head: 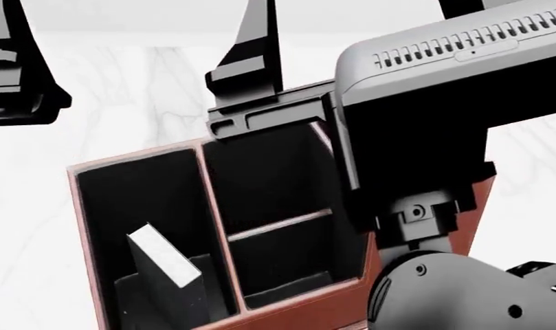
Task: Pick up the book and place it in the left compartment of the caddy.
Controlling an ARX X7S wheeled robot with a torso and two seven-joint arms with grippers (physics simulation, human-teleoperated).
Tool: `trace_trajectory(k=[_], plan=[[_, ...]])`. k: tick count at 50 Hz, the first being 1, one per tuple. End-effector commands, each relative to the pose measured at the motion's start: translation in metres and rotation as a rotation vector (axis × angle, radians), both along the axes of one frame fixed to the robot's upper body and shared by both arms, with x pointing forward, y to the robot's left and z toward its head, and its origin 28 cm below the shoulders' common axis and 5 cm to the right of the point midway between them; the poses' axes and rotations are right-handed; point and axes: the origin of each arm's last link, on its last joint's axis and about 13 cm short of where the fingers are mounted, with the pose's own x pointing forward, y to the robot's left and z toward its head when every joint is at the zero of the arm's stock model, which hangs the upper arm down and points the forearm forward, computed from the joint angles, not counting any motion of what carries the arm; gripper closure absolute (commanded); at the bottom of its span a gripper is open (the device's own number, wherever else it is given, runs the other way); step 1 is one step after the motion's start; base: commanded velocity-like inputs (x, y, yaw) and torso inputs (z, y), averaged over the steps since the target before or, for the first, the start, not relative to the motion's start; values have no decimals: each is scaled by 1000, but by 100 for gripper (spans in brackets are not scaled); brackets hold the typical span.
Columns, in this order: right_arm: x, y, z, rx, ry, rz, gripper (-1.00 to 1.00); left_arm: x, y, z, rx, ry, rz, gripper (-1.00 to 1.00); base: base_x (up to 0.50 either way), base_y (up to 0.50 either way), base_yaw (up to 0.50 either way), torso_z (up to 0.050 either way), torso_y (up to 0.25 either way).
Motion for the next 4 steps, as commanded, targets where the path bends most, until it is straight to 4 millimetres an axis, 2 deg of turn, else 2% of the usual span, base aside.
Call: trace_trajectory(k=[1,4], plan=[[-5,1,10,-8,-25,1,-100,-6,-2,13,4,-35,-10,-100,0,0,0,0,0],[-8,2,13,-14,-33,2,-100,-8,-2,16,3,-41,-12,-100,0,0,0,0,0]])
